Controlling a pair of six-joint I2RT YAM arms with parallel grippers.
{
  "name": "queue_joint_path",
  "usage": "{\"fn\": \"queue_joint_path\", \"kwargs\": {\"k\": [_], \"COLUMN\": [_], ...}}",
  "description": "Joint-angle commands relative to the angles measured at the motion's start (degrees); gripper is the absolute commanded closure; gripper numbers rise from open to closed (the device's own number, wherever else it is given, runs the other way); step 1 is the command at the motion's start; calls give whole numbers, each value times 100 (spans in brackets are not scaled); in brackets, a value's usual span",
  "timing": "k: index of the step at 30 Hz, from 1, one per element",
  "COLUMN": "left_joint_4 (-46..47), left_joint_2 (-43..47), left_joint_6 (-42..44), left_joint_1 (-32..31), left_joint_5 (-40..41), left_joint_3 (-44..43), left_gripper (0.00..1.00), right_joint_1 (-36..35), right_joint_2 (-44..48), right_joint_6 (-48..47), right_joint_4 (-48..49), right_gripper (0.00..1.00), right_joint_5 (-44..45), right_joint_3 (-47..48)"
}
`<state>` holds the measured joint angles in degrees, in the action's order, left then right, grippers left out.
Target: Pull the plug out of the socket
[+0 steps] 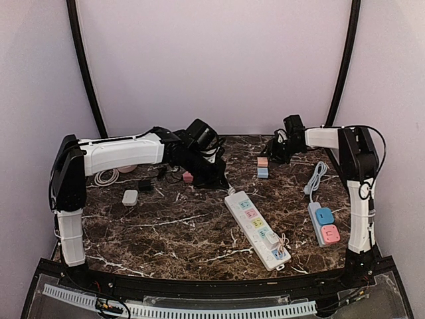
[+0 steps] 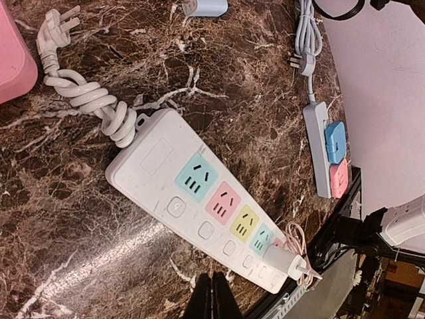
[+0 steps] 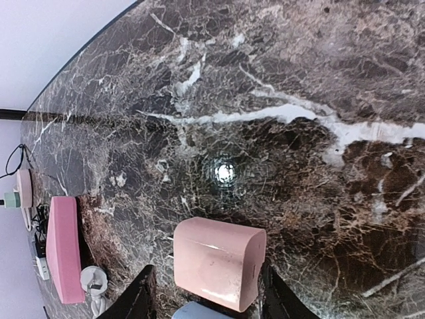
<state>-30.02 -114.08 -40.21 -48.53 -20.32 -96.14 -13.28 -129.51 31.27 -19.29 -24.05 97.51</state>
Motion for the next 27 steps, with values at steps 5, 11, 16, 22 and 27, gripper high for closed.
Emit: {"fn": "queue_joint_path", "kwargs": {"k": [5, 11, 16, 22, 27], "left_joint_4": [132, 199, 287, 382, 414], "left_joint_2": [183, 98, -37, -151, -269], "left_joint_6": [-16, -20, -18, -51, -11], "left_joint_1": [-11, -15, -14, -16, -5], "left_joint_5": [-41, -102, -167, -218, -257], "left_joint_3": [92, 58, -8, -40, -90], "left_gripper": [97, 97, 97, 97, 97], "right_joint_1": [-141, -412, -711, -1129, -1600], "right_joint_2": [867, 1591, 2125, 2911, 3554], "right_joint_6": [-392, -562, -634, -754, -969], "right_joint_4": [-175, -316, -463, -680, -1059], "right_gripper": [48, 47, 47, 47, 46], "right_joint_5": [627, 979, 1245, 1479, 1671], "right_joint_3": [-357, -901, -1322, -2081, -2647]}}
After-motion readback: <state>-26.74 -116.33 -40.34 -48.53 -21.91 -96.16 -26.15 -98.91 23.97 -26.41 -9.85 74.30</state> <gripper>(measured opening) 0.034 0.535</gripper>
